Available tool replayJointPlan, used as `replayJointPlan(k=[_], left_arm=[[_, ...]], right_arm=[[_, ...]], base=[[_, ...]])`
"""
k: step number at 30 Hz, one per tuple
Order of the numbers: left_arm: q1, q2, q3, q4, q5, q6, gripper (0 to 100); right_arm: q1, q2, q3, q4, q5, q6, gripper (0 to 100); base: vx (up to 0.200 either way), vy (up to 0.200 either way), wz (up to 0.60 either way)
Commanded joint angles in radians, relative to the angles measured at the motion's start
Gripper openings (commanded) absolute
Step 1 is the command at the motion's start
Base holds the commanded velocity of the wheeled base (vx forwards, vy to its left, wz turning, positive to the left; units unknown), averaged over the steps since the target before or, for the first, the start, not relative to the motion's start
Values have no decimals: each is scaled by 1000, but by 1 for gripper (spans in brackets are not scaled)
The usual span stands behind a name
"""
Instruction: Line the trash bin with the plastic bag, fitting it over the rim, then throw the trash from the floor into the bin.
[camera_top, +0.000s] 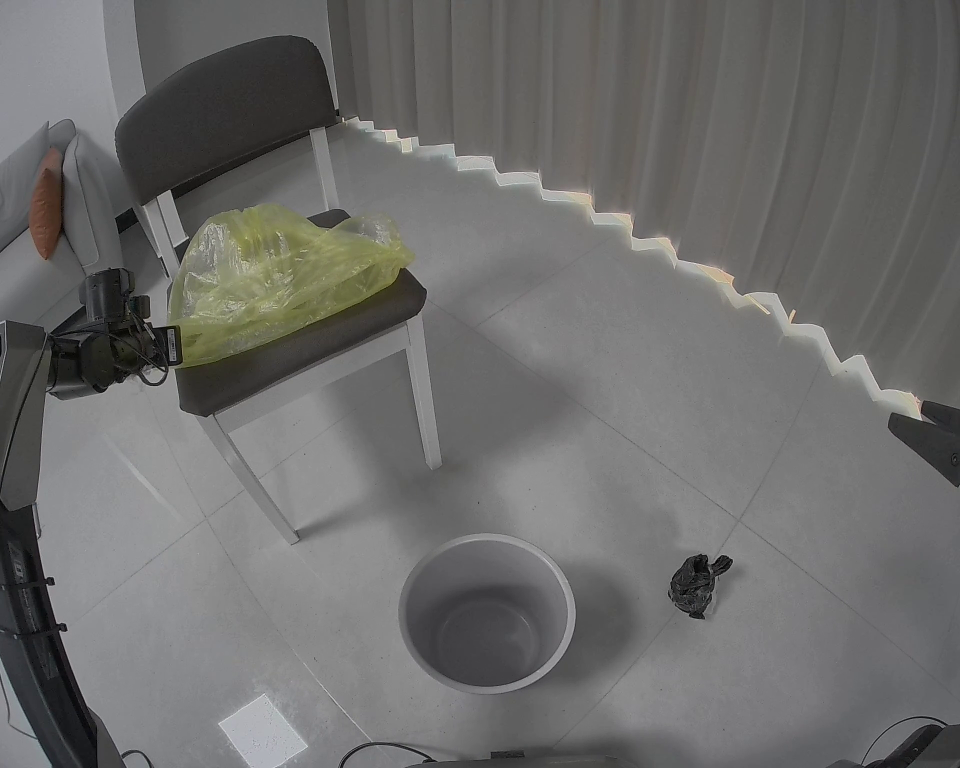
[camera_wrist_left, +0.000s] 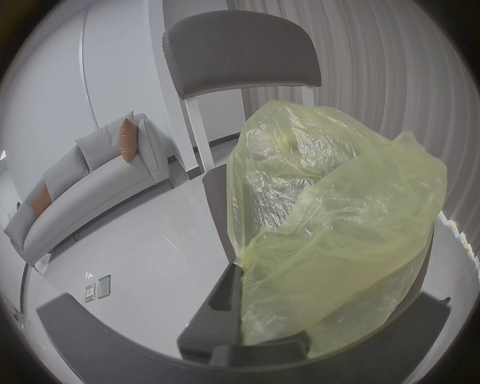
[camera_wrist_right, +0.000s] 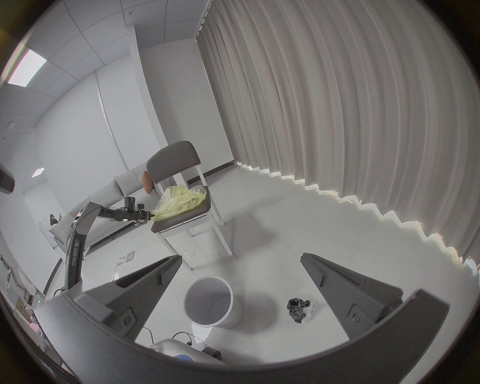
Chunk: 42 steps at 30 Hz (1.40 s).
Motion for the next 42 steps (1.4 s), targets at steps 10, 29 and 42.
replayJointPlan(k=[10, 29, 42], left_arm=[[-56, -355, 58, 21, -132, 61, 0], [-564, -424, -213, 1144, -158, 396, 0], [-791, -421, -213, 1261, -230, 397, 0]], right_arm=[[9, 21, -137, 6, -1, -18, 100], [48, 2, -127, 11, 9, -22, 100], [49, 9, -95, 12, 60, -21, 100]], base=[[0, 0, 0], [0, 0, 0], [0, 0, 0]])
